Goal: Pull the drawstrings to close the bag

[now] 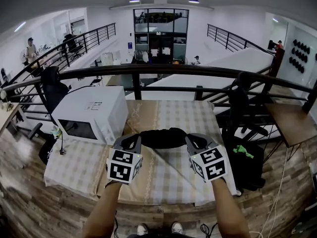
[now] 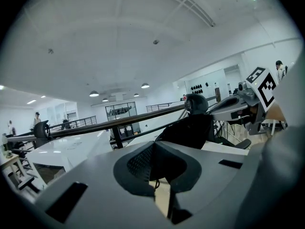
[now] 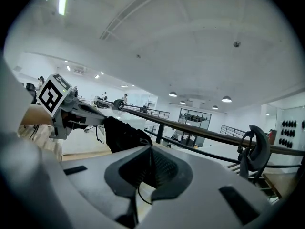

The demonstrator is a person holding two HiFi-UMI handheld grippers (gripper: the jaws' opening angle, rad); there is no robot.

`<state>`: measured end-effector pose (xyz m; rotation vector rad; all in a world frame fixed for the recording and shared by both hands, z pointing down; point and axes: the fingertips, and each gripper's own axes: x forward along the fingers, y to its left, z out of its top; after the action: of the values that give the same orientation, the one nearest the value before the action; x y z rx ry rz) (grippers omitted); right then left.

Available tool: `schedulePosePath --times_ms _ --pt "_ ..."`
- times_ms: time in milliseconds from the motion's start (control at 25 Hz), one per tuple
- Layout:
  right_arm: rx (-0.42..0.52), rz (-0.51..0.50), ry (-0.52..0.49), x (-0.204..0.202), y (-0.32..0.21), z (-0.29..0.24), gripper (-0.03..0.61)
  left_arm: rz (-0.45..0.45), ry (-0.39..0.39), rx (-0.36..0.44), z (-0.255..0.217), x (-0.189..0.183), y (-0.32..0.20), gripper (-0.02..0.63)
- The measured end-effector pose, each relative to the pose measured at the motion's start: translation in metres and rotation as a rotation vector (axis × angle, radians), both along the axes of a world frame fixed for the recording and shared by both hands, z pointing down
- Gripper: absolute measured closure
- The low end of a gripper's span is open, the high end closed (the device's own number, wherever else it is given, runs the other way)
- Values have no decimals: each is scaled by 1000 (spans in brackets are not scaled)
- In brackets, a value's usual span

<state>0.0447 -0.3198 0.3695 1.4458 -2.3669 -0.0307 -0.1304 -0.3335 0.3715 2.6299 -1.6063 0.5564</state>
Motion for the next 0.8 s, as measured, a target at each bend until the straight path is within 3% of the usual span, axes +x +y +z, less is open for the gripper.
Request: schedulePosePath --times_ms 200,800 --pt "34 10 -23 0 -4 -19 554 -9 -11 42 -17 0 -5 584" --pt "188 67 -78 2 -3 -78 554 -45 88 148 -76 1 -4 584"
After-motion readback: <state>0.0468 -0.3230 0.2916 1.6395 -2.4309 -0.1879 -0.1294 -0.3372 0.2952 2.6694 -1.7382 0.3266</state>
